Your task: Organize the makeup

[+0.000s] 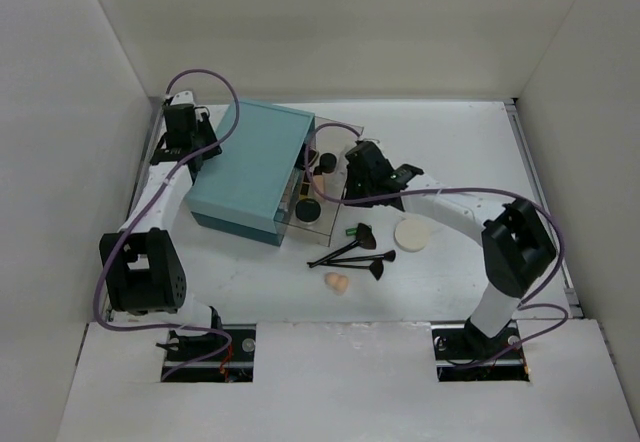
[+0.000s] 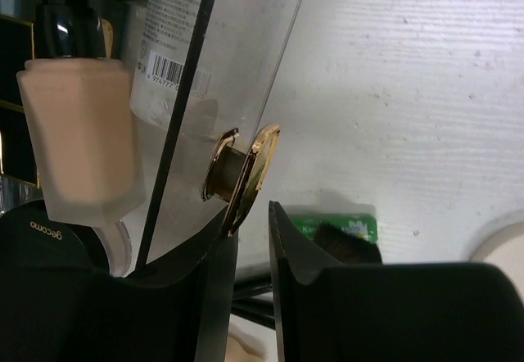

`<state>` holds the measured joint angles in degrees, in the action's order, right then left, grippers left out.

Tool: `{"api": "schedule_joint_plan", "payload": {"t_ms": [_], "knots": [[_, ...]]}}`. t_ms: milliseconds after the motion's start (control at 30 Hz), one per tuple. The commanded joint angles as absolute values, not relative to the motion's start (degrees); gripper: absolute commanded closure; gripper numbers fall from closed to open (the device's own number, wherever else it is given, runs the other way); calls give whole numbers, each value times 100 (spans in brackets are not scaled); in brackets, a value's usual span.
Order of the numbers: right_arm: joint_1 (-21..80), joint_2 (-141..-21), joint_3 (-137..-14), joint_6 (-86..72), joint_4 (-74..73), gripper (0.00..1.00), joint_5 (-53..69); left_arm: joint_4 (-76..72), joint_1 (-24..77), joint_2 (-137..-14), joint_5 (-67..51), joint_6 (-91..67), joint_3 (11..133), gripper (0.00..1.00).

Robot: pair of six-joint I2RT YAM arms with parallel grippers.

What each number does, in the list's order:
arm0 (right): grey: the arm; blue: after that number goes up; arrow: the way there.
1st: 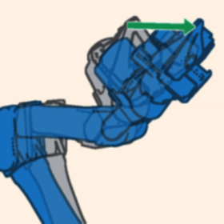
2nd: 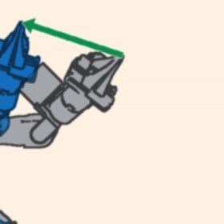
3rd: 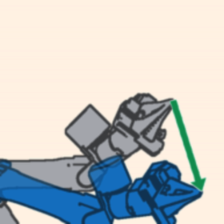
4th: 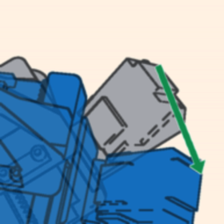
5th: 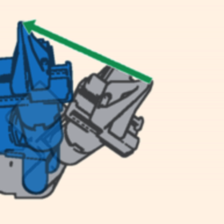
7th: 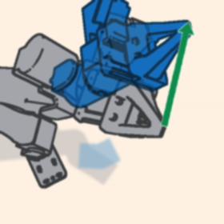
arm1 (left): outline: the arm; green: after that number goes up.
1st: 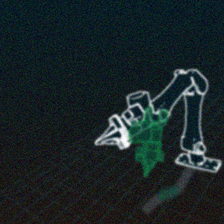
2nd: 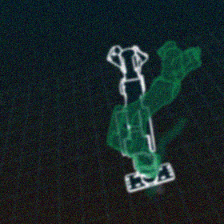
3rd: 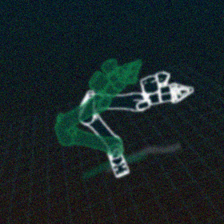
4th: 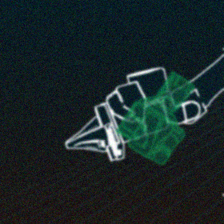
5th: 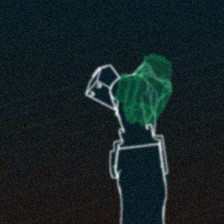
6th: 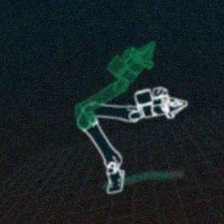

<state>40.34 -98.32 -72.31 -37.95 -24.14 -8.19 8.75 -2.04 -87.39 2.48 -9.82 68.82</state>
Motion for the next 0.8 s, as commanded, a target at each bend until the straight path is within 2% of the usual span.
{"api": "schedule_joint_plan", "payload": {"t_ms": [0, 400, 667, 767], "knots": [[4258, -10107, -7909, -3797, -1354, 71, -501, 1257, -40, -8991, 97, -870, 6513, 62], [4539, -11293, -9614, -3814, -1222, 68, -255, 1213, 83, -9053, 44, -888, 6293, 65], [4601, -11821, -10090, -3823, -1125, 54, -53, 1213, 118, -9026, 53, -905, 6240, 66], [4584, -11804, -10011, -3814, -1020, 52, 61, 1213, 101, -9009, 79, -896, 6231, 66]]}}
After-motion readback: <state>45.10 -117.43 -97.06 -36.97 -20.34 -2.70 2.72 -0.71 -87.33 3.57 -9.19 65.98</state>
